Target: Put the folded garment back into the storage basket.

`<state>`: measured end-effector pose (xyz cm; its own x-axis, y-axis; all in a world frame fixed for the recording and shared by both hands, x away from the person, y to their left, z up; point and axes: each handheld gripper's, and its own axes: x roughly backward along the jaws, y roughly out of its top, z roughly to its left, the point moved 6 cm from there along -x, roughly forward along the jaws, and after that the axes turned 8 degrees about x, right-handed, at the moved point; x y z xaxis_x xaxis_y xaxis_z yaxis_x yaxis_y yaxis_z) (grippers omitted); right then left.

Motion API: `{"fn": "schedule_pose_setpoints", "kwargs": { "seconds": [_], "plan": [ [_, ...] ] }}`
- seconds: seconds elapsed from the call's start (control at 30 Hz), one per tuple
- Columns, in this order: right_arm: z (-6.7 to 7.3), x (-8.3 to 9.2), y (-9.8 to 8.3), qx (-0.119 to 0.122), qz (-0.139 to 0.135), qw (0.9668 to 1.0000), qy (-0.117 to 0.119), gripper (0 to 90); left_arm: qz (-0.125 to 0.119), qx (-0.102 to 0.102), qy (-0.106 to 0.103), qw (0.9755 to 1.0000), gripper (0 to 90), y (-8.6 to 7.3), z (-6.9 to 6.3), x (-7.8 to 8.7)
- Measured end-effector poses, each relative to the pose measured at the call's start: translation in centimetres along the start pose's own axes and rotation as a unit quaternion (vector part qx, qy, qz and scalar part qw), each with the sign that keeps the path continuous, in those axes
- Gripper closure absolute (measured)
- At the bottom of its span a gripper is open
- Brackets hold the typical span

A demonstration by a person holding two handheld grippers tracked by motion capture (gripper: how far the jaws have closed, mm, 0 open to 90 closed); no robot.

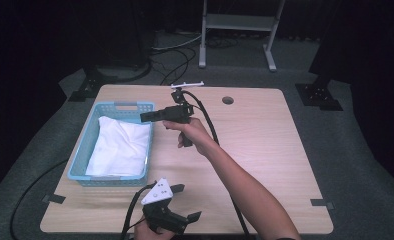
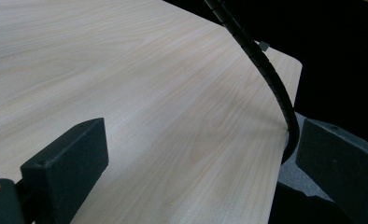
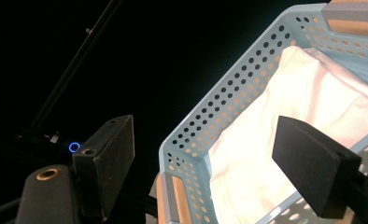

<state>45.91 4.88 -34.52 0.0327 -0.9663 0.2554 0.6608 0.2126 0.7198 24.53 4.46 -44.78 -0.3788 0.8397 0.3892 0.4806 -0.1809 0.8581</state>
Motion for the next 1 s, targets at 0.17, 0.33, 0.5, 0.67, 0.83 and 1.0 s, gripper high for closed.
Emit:
{"fn": "schedule_pose_setpoints", "kwargs": {
  "seconds": [0.17,0.33,0.5,0.67,0.83,1.0],
  "plan": [
    [0.1,0.5,-0.2,0.001,-0.002,1.0000,0.000,20.3,-0.001,0.000,0.000,1.0000,2.1,0.0,0.0,0.0],
    [0.1,0.9,-0.3,0.002,-0.005,1.0000,0.002,19.1,-0.001,0.001,0.001,1.0000,2.1,0.0,0.0,0.1],
    [0.1,1.4,-0.4,0.003,-0.007,1.0000,0.004,18.9,-0.002,0.001,0.002,1.0000,2.1,0.0,0.1,0.1],
    [0.1,2.0,-0.5,0.000,-0.014,0.9999,0.003,18.5,-0.001,0.000,0.003,1.0000,2.1,0.0,0.1,0.1],
    [0.1,2.7,-0.7,0.000,-0.019,0.9998,0.000,17.6,0.001,0.000,0.003,1.0000,2.1,0.0,0.1,0.0],
    [0.1,3.5,-0.7,0.003,-0.023,0.9997,-0.003,17.6,0.000,0.000,0.003,1.0000,2.1,0.0,0.1,0.0]
  ]
}}
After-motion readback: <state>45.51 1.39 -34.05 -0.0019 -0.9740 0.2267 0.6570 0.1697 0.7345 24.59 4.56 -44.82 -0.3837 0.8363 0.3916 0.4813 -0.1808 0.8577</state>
